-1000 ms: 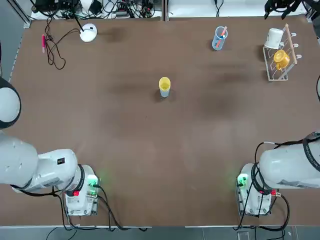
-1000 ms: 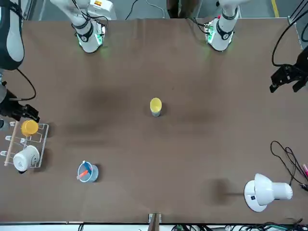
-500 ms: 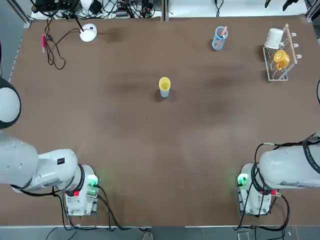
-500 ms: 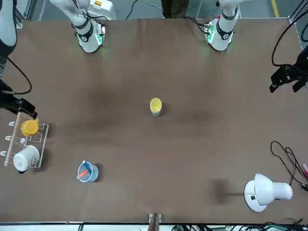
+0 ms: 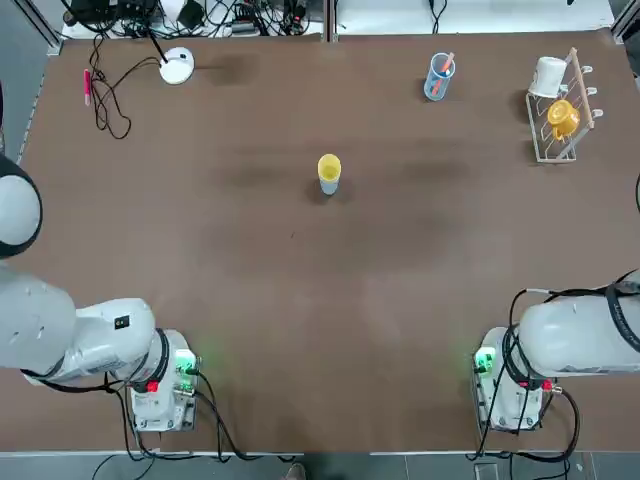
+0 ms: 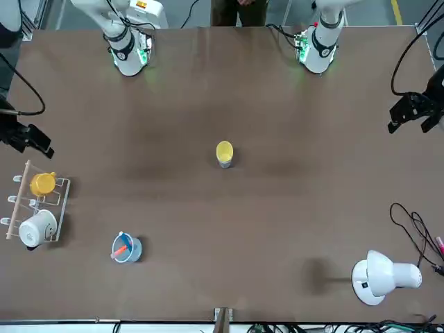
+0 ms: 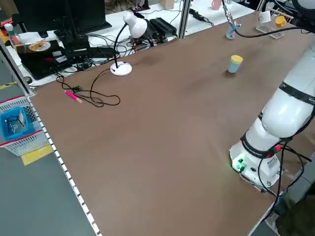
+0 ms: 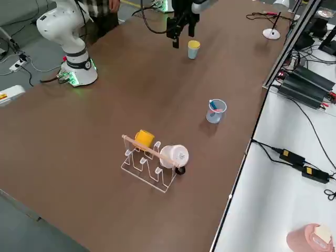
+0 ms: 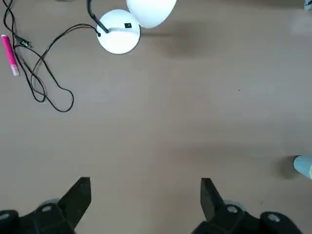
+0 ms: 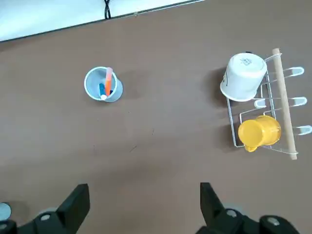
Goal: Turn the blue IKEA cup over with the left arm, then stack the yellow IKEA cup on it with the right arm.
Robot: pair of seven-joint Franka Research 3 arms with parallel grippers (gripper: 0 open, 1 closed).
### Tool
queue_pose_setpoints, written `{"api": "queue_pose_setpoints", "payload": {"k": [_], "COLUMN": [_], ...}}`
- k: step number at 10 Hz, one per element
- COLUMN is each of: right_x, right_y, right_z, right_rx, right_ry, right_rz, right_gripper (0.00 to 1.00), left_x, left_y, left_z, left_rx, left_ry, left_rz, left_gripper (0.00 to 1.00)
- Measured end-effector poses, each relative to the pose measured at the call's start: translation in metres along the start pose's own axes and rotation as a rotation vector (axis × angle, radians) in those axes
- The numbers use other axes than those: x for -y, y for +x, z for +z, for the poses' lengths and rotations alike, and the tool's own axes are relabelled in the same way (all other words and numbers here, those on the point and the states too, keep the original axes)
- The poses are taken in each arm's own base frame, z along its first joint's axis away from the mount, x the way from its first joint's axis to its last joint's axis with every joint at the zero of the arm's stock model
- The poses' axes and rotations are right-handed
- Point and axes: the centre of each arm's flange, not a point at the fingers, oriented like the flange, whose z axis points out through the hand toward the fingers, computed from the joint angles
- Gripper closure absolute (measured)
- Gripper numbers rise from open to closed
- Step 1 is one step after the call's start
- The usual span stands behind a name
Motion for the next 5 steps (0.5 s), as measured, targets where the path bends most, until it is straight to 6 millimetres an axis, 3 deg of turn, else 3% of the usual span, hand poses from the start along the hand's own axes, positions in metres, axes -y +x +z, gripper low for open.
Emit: {"api": "queue_pose_setpoints", "payload": {"k": [5], "right_x": [-0.0018], "right_y": [-0.0038], "right_z": [-0.0011], "right_rx": [0.035], "right_ry": [-0.006], "right_rz": [-0.024], "right_gripper": [0.0], "left_x": [-0.0022], "left_y": [-0.0001], "left_z": [-0.0002], "left_rx": [0.0], "left_ry": [0.0], "left_rz": [0.004], "left_gripper": [0.01]}}
